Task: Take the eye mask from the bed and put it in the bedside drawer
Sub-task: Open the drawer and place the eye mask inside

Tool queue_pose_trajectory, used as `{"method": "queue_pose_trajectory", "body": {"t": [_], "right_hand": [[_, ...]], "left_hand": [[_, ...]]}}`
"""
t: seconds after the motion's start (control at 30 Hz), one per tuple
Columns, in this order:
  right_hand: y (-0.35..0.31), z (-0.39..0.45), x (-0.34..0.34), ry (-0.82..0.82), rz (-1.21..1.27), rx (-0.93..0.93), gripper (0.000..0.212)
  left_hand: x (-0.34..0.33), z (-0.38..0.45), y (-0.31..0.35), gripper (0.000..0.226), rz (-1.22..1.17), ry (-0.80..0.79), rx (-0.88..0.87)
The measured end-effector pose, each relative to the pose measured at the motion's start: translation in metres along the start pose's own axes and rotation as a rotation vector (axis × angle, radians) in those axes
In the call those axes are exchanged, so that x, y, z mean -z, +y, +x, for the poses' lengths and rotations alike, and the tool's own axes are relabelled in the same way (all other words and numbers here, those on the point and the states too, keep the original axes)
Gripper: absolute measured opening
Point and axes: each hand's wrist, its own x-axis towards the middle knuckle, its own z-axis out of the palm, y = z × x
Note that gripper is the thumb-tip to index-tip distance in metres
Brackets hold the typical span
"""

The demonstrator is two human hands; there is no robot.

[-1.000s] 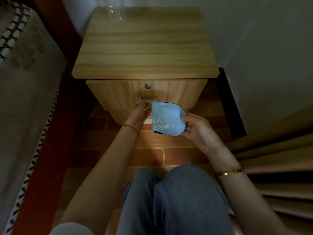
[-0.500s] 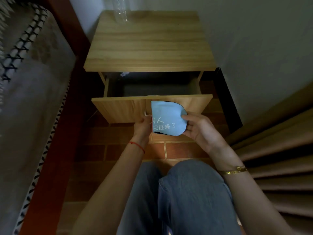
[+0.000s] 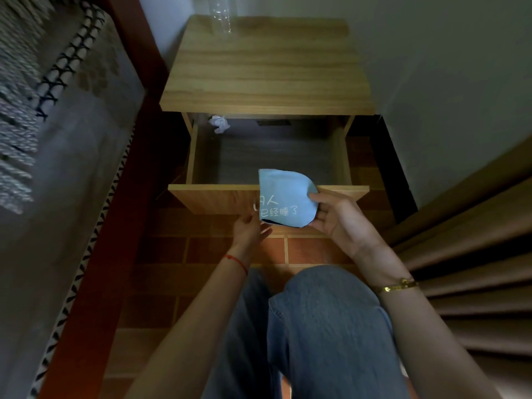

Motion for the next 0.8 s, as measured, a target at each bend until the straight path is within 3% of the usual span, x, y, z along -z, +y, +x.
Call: {"method": "queue_pose_trajectory", "body": {"t": [0.17, 0.37, 0.6, 0.8], "right_hand": [[-0.001, 0.001, 0.002, 0.003, 0.002, -0.005, 0.031], [-0.011, 0.007, -0.001, 0.009, -0.002, 0.009, 0.040], [-0.049, 0.032, -0.019, -0.051, -0.065, 0.119, 0.024], [-0.071, 0.080, -0.028, 0.001, -0.298, 0.151, 0.027]], "left_hand": [[0.015, -0.024, 0.020, 0.023, 0.034, -0.119, 0.062], [0.021, -0.056, 0.065, 0.026, 0.083, -0.262, -0.083], [0.008, -0.051, 0.114, 0.026, 0.304, -0.208, -0.379], [-0.001, -0.001, 0.145, 0.028, 0.431, -0.183, -0.423]]}}
